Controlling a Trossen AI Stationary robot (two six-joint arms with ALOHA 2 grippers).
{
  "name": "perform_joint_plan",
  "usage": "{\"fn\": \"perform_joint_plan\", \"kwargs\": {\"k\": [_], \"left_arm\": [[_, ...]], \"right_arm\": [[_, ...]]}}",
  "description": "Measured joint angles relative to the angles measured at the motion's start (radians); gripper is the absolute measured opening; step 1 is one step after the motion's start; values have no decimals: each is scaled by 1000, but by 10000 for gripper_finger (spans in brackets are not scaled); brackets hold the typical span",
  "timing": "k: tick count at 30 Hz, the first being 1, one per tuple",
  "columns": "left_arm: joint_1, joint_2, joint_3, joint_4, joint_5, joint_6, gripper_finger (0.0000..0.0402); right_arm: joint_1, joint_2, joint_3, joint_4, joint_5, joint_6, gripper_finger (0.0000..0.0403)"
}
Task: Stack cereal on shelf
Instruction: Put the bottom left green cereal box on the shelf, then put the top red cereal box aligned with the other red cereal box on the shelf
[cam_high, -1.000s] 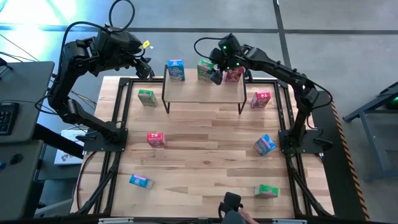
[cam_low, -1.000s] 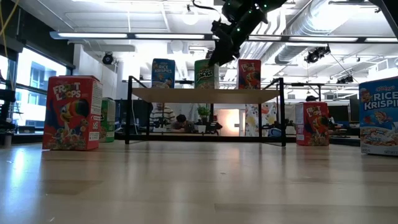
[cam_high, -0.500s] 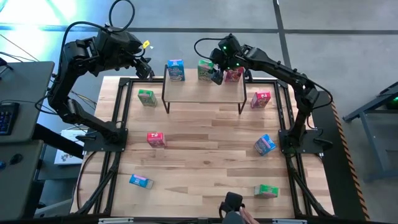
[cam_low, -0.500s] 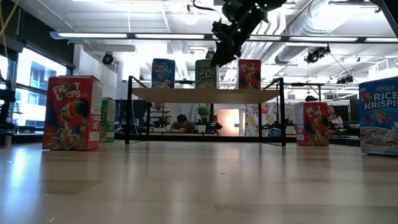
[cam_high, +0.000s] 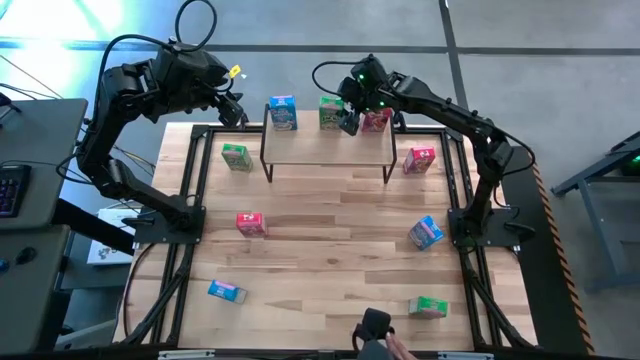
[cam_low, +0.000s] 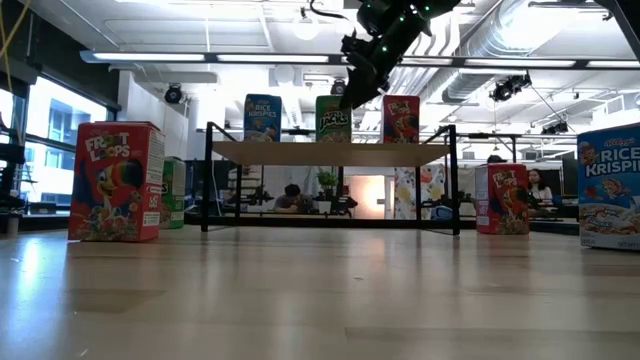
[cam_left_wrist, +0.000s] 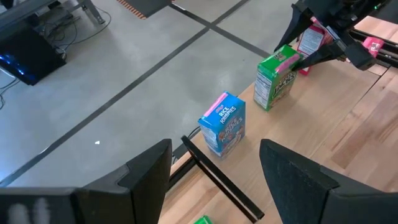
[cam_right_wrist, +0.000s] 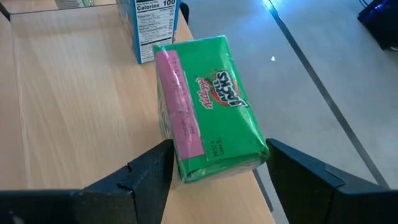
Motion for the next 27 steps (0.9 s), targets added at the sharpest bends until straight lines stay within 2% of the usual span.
{"fn": "perform_joint_plan", "kwargs": {"k": [17, 27], "left_arm": [[0, 0, 0, 0, 0, 0, 234], [0, 0, 0, 0, 0, 0, 234]], "right_arm": [[33, -82, 1, -29, 28, 2, 245], [94, -174, 1, -183, 29, 3, 245]]}}
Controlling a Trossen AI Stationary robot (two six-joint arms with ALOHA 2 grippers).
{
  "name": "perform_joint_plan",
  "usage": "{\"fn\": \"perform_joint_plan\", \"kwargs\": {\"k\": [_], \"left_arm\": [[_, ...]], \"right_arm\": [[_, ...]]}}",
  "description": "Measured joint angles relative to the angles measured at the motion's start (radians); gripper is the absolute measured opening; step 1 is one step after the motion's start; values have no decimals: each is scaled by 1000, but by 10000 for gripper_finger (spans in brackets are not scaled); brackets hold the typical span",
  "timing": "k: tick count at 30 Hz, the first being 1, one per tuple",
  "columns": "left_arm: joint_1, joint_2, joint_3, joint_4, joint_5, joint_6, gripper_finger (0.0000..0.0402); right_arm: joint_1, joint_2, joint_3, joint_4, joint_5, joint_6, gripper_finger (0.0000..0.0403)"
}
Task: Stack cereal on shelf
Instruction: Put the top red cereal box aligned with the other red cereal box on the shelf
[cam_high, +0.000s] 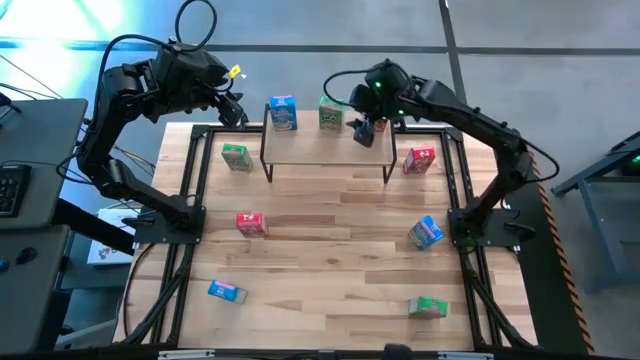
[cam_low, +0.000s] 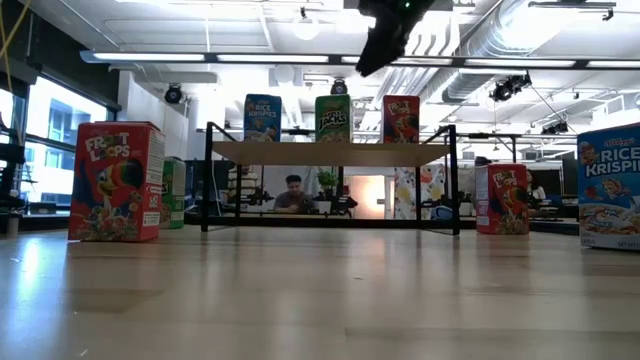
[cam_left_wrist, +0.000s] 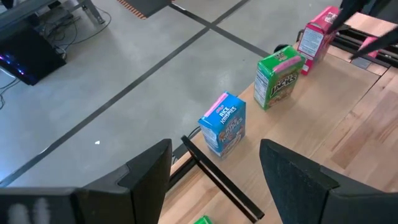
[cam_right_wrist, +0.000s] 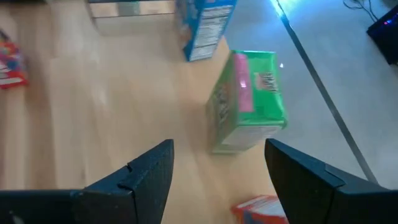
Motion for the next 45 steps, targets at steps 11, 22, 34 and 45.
{"fn": "perform_joint_plan", "kwargs": {"k": [11, 22, 34, 45], "left_arm": [[0, 0, 0, 0, 0, 0, 234], [0, 0, 0, 0, 0, 0, 234], [0, 0, 0, 0, 0, 0, 234], [0, 3, 0, 36, 0, 0, 234]], "right_arm": [[77, -90, 0, -110, 14, 96, 245], [132, -142, 0, -385, 118, 258, 245], [197, -151, 0, -643, 137, 322, 245], [211, -324, -68, -652, 240, 385, 245]]}}
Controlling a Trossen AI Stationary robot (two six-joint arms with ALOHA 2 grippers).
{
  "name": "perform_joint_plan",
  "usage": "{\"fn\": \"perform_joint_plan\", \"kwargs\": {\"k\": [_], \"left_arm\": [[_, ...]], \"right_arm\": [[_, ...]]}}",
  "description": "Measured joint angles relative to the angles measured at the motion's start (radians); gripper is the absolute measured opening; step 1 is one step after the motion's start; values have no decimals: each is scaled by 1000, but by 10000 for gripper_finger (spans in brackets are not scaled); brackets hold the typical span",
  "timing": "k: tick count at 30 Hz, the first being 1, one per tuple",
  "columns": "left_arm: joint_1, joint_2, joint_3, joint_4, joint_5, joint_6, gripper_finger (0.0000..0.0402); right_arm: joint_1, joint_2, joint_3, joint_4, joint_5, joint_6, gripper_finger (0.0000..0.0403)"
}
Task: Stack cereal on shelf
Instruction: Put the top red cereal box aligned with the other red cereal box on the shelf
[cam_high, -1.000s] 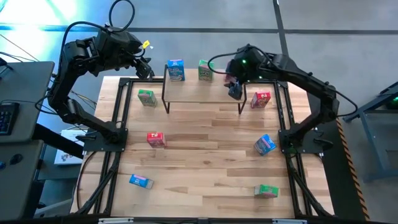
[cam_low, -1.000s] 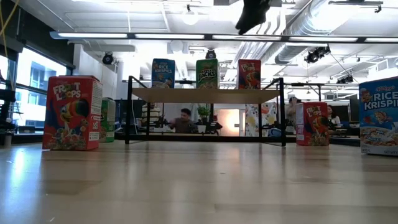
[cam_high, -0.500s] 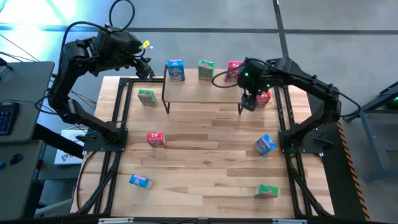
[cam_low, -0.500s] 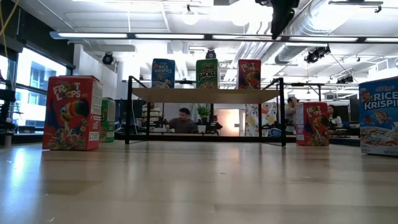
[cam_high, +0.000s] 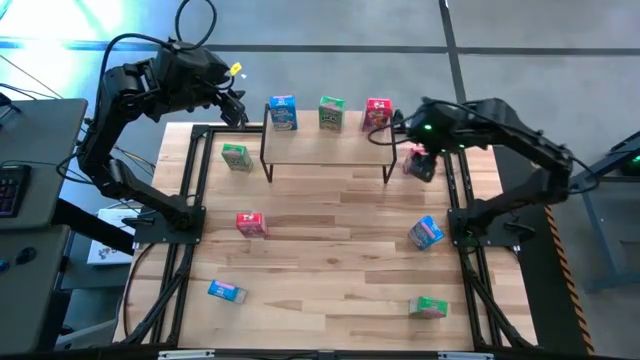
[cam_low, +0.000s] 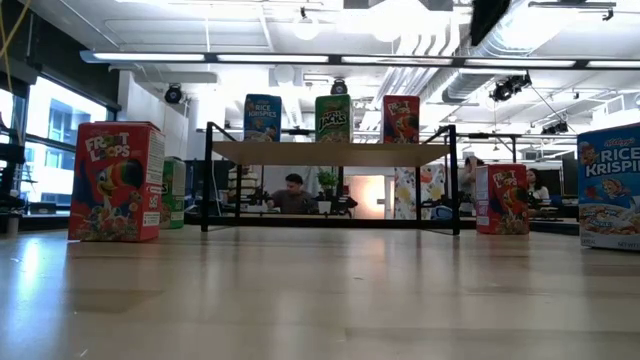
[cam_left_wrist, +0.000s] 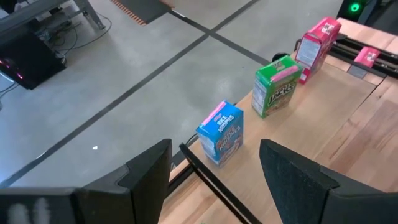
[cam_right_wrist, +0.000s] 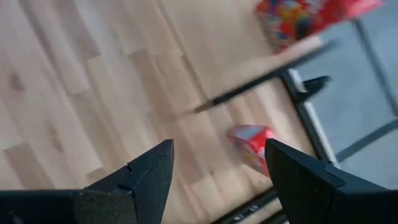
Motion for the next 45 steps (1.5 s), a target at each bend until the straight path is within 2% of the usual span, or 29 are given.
{"fn": "perform_joint_plan", "kwargs": {"k": [8, 13, 19, 23, 29, 37, 45], "left_arm": [[0, 0, 0, 13, 0, 0, 234], [0, 0, 0, 12, 11, -39, 234], [0, 0, 0, 12, 42, -54, 234], [0, 0, 0, 12, 50, -54, 234], [0, 0, 0, 12, 50, -54, 234], [0, 0, 0, 12, 50, -55, 234], [0, 0, 0, 12, 50, -54, 234]], "right_arm": [[-23, -162, -162, 12, 90, -3, 245], [-57, -236, -300, 47, 79, -69, 245], [-112, -281, -444, 142, 7, -165, 245], [-162, -282, -501, 220, -23, -280, 245], [-261, -279, -537, 318, -122, -451, 245], [-379, -226, -537, 328, -144, -623, 245], [-440, -141, -537, 332, -146, -698, 245]]}}
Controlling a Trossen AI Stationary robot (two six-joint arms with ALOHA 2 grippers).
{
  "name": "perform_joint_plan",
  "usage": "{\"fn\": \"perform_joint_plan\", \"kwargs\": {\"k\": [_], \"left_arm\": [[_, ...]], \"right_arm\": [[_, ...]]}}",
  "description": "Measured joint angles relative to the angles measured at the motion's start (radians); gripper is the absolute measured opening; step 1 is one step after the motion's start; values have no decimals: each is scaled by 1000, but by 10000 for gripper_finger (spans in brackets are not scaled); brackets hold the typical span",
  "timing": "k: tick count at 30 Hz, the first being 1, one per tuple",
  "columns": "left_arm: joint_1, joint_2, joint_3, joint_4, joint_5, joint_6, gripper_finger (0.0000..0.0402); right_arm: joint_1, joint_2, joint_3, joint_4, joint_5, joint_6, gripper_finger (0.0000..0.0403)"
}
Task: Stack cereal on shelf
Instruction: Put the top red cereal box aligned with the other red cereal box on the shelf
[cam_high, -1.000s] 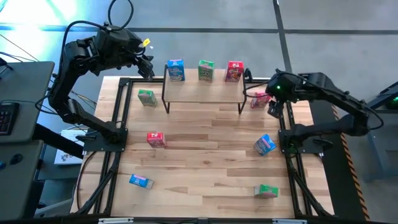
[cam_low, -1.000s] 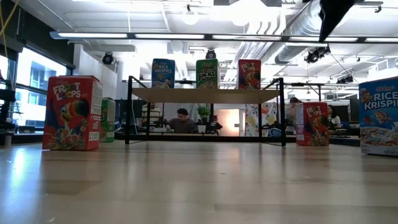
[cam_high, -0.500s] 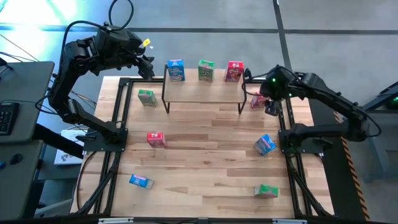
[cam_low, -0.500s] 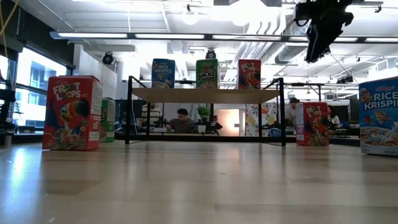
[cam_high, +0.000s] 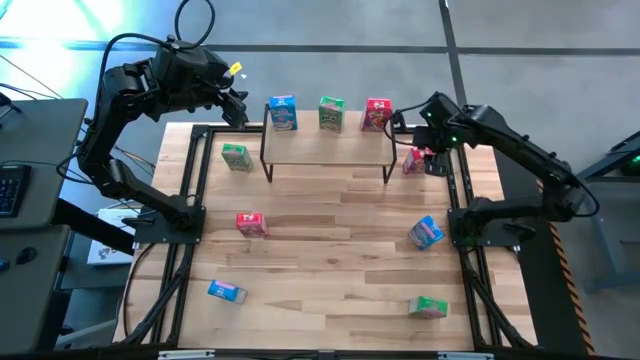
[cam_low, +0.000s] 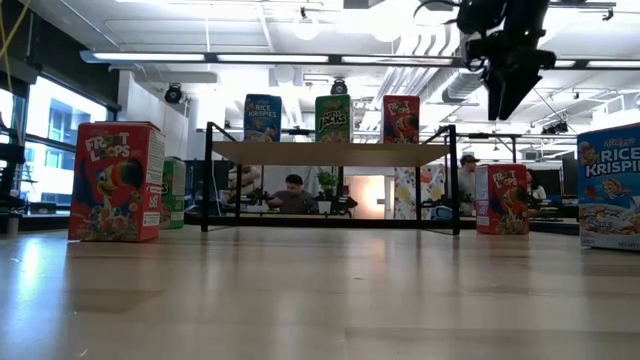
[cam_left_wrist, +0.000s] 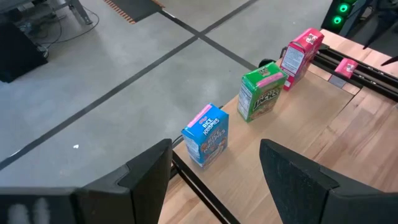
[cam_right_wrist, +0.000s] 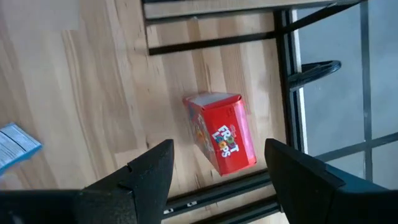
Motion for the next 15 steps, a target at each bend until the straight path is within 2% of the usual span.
{"fn": "perform_joint_plan", "kwargs": {"k": [15], "left_arm": [[0, 0, 0, 0, -1, 0, 234]], "right_arm": [[-86, 25, -13, 43, -17, -63, 245]]}}
